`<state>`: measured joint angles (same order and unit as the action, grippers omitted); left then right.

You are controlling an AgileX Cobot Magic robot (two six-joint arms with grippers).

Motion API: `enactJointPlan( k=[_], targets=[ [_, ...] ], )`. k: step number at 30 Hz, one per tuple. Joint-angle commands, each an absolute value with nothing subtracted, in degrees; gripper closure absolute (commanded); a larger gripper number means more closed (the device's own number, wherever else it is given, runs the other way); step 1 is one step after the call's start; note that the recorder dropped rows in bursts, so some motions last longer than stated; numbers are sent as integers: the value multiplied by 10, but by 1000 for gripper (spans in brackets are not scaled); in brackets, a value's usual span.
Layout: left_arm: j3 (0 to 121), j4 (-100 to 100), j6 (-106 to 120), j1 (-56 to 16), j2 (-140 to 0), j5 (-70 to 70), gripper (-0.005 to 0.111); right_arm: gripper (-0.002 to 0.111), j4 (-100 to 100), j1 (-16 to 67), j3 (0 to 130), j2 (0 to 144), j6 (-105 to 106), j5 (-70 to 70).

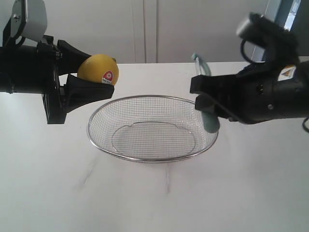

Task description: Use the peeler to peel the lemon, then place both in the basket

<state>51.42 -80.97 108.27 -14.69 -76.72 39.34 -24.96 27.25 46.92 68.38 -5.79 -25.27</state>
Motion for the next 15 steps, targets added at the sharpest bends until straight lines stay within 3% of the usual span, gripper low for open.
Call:
enactJointPlan(
  k=[1,9,15],
  targets=[
    [513,-825,1078,-150,-764,407,107,108,-599,269,467,774,266,-261],
    [514,-825,1079,-150,-764,406,107,108,-897,270,467,859,525,-402],
    [514,-825,1079,-150,-764,406,107,108,-921,270,467,849,537,-422]
  ],
)
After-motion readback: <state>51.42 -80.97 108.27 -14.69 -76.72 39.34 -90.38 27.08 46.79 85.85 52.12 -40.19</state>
